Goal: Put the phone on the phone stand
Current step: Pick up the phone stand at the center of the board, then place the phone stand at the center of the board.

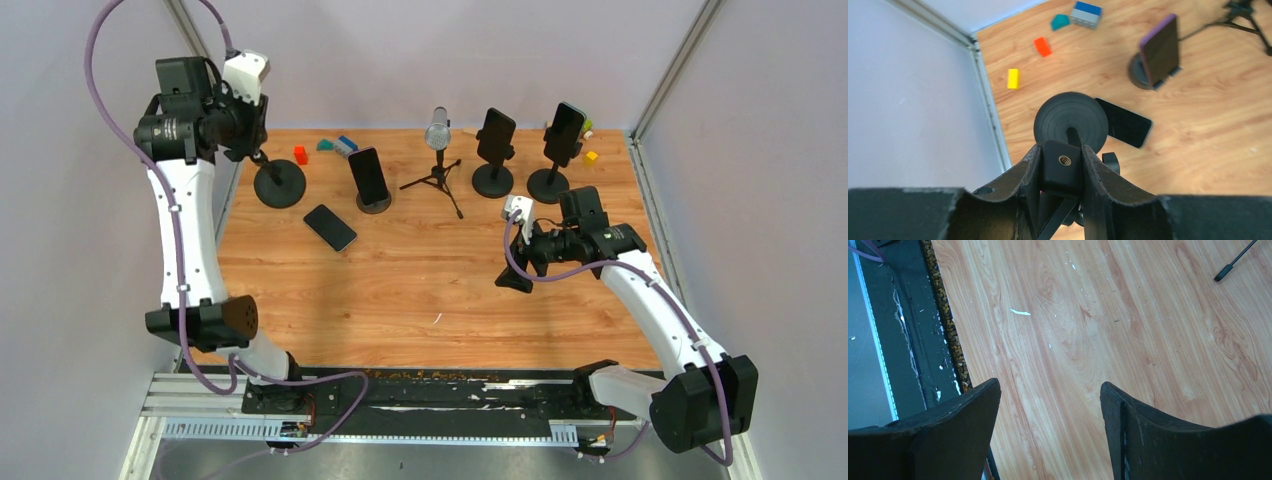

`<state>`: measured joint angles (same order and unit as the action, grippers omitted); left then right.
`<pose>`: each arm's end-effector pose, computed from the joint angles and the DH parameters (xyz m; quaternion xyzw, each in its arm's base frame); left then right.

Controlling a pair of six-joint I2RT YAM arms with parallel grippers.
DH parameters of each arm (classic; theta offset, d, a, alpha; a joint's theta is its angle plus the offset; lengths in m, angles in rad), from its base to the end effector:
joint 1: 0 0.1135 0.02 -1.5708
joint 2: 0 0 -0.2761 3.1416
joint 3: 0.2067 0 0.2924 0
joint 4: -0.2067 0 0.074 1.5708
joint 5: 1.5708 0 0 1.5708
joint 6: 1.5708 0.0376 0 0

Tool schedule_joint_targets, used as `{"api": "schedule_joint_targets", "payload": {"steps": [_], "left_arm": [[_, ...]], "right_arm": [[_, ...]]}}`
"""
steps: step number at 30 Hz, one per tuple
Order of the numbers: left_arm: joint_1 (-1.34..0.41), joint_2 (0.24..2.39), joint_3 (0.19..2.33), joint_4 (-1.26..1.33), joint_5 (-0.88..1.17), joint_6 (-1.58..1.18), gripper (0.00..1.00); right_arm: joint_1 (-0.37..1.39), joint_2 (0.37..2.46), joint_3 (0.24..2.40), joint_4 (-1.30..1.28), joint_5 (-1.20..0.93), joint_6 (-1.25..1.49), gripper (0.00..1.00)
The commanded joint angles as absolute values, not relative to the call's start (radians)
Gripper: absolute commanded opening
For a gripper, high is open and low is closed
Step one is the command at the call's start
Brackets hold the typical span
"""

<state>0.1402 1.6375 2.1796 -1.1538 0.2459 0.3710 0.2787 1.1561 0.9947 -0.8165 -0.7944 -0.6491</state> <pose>0.3409 0.0389 0.5246 0.1576 0.8681 0.0105 0.4705 0.2396 0.0965 0.2962 -0.4957 0.7382 0.3140 0.3329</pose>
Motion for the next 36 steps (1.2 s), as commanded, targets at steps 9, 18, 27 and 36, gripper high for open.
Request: {"api": "schedule_joint_targets", "payload": {"steps": [9,18,27,36], "left_arm": [[-0.092,1.285,1.871,-1.141,0.411,0.279,0.00],[-0.427,1.138,1.550,-0.909,0.343,0.114,0.00],[-0.705,1.203,1.379,-0.701,0.239,0.084,0.00],[-0.858,1.301,1.353,-0.594,0.205,0.073,0.00]], "right_arm": [[0.283,1.107,1.000,-0.787,-0.801,-0.668,0.74],[0.263,1.109,1.000,-0.787,-0.776,-0.667,0.74],[0.244,1.121,1.000,-0.786,-0.749,-0.682,0.74],[0.231,1.145,0.991,-0.787,-0.756,-0.698,0.74]]}}
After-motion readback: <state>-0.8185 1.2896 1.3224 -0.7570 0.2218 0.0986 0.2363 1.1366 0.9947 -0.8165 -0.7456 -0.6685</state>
